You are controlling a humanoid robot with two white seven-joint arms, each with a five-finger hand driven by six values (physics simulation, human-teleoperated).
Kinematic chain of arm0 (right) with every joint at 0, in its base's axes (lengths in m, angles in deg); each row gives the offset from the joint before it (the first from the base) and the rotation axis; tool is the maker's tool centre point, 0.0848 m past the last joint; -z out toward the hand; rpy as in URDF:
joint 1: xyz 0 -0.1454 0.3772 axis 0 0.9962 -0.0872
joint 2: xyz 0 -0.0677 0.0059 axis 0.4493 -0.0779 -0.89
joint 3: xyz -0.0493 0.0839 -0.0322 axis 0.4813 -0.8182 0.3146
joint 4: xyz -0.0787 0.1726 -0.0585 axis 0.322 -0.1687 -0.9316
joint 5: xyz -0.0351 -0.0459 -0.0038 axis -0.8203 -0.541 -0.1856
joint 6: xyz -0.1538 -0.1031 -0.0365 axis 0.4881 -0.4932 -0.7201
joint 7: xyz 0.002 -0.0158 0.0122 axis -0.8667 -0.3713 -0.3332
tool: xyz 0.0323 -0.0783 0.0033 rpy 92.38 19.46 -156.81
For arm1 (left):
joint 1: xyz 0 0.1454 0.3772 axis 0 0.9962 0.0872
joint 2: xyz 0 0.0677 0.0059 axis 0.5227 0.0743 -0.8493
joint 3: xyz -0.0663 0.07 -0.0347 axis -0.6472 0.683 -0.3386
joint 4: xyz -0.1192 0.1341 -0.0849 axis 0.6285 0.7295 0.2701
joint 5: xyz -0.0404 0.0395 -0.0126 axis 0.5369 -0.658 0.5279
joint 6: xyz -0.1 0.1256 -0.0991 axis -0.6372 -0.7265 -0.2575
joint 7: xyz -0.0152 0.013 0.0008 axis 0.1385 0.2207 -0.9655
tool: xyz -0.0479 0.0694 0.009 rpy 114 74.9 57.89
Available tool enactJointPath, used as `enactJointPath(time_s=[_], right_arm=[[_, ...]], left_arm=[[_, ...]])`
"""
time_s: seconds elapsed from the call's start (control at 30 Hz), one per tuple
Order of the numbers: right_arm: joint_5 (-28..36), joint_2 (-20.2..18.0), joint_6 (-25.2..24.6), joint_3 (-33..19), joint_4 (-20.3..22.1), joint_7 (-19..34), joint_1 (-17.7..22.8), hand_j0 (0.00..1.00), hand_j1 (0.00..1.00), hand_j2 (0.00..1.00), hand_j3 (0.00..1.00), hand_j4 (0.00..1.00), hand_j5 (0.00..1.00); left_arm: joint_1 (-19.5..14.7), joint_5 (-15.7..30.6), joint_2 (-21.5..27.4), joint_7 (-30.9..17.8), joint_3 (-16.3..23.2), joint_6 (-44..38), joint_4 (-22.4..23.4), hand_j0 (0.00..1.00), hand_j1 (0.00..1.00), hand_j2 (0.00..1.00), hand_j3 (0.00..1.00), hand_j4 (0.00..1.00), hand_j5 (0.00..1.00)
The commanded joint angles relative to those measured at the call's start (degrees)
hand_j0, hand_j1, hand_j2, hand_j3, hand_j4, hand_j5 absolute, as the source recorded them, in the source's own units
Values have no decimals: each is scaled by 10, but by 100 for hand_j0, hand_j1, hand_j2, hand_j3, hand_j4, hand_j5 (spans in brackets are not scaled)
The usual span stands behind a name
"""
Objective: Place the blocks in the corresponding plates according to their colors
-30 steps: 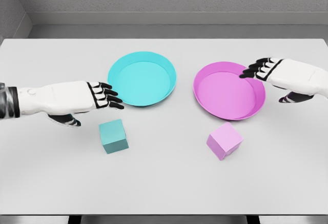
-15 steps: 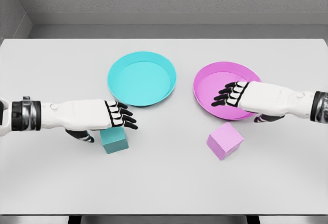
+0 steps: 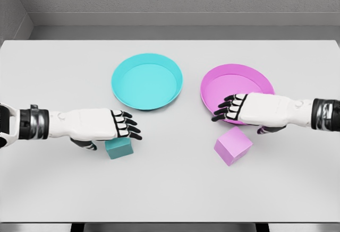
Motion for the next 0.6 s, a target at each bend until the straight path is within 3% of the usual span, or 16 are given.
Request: enactJointPath(time_s=[0.0, 0.2, 0.37, 0.47, 0.57], right_arm=[[3, -1, -1, 19, 0, 0, 0, 100, 100, 100, 100, 100, 100], [3, -16, -1, 61, 2, 0, -2, 100, 100, 100, 100, 100, 100], [3, -24, -1, 102, 3, 0, -16, 100, 100, 100, 100, 100, 100], [3, -23, -1, 104, 2, 0, -18, 100, 100, 100, 100, 100, 100], [3, -17, -1, 104, 1, 0, -17, 100, 100, 100, 100, 100, 100]], left_arm=[[0, 1, -7, 0, 4, -1, 0, 100, 100, 100, 100, 100, 100], [0, -7, -11, 0, 8, -1, -1, 97, 97, 97, 97, 97, 97], [-2, -11, -17, 0, 12, -1, -2, 65, 65, 65, 65, 65, 65], [-2, -11, -16, 0, 13, -1, -2, 53, 53, 53, 53, 53, 53], [-2, -12, -16, 0, 17, -1, -2, 48, 48, 48, 48, 48, 48]])
